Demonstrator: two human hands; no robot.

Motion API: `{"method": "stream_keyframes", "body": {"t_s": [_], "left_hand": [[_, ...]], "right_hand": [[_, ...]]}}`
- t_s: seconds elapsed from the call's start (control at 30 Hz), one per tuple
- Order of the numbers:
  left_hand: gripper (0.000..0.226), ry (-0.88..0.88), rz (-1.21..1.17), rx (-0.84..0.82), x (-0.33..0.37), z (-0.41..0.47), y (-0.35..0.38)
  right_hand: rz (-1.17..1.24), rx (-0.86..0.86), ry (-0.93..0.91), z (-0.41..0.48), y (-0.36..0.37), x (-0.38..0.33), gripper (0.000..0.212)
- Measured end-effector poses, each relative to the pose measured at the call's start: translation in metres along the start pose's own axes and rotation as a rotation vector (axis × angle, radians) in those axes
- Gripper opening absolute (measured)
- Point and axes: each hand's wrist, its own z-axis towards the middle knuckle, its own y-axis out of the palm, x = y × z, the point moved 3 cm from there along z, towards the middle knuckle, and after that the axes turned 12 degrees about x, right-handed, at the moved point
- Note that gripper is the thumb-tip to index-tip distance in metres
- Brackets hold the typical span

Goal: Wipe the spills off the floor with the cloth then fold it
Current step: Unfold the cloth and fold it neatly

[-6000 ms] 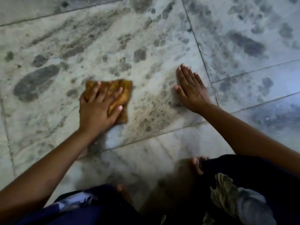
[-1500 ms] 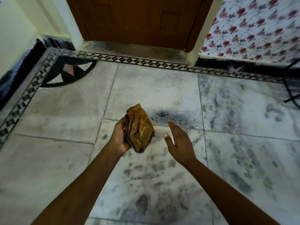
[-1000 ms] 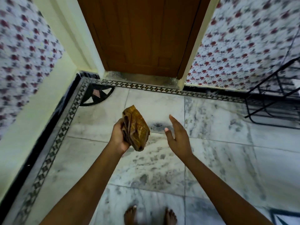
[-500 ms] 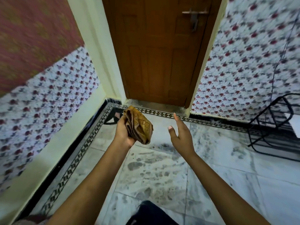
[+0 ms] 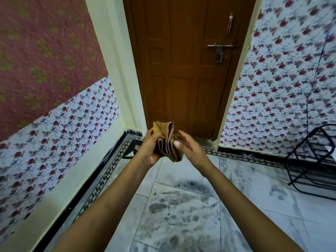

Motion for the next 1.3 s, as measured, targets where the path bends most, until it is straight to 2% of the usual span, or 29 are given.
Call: {"method": "stream_keyframes", "body": {"t_s": [0.07,0.13,0.27,0.37,0.47,0.57,0.63,0.7,0.87,0.93,0.97,1.03,1.1,1.17,1.23,1.3], "left_hand": [[0.053,0.068,0.038,0.020,0.011,0.005,-0.008],[0.055,0.112,0.075,0.044,0.020,0.008,-0.017],[0.057,0.085,0.186,0.051,0.035,0.015,-0.039],[0.045,0.086,0.262,0.099,0.048,0.017,-0.055],[0.027,0.061,0.343,0.050,0.059,0.019,-0.065],[0.016,0.095,0.528,0.023,0.071,0.024,-0.070],[0.013,0.153,0.670,0.008,0.078,0.031,-0.072],[0.009,0.204,0.832,-0.047,0.085,0.037,-0.075],[0.033,0.296,1.223,-0.172,0.104,0.048,-0.074],[0.042,0.372,1.313,-0.172,0.107,0.047,-0.067],[0.041,0.423,1.277,-0.161,0.108,0.044,-0.060],[0.028,0.455,1.061,-0.185,0.106,0.032,-0.042],[0.022,0.346,0.853,-0.280,0.099,0.020,-0.021],[0.035,0.263,0.793,-0.312,0.091,0.015,-0.007],[0.040,0.268,0.776,-0.246,0.084,0.016,0.001],[0.034,0.289,0.724,-0.158,0.077,0.021,0.003]], "right_hand": [[-0.018,-0.048,0.006,0.004,0.020,-0.007,0.062],[-0.081,0.010,0.009,0.011,0.031,-0.008,0.058],[-0.141,0.096,0.022,0.028,0.042,-0.009,0.034],[-0.011,0.119,0.192,0.034,0.043,-0.007,0.031],[0.196,0.172,0.332,0.039,0.041,-0.001,0.035],[0.308,0.265,0.337,0.043,0.036,-0.006,0.021],[0.268,0.296,0.306,0.044,0.031,-0.014,0.011],[0.180,0.314,0.270,0.044,0.026,-0.022,0.011],[0.198,0.339,0.209,0.043,0.016,-0.033,0.016],[0.225,0.335,0.191,0.042,0.012,-0.035,0.016],[0.238,0.322,0.182,0.042,0.012,-0.036,0.015],[0.238,0.280,0.165,0.042,0.018,-0.041,0.016],[0.166,0.252,0.158,0.042,0.026,-0.042,0.018],[0.103,0.237,0.150,0.043,0.031,-0.039,0.018],[0.128,0.222,0.149,0.042,0.029,-0.036,0.018],[0.179,0.204,0.150,0.039,0.024,-0.035,0.018]]}}
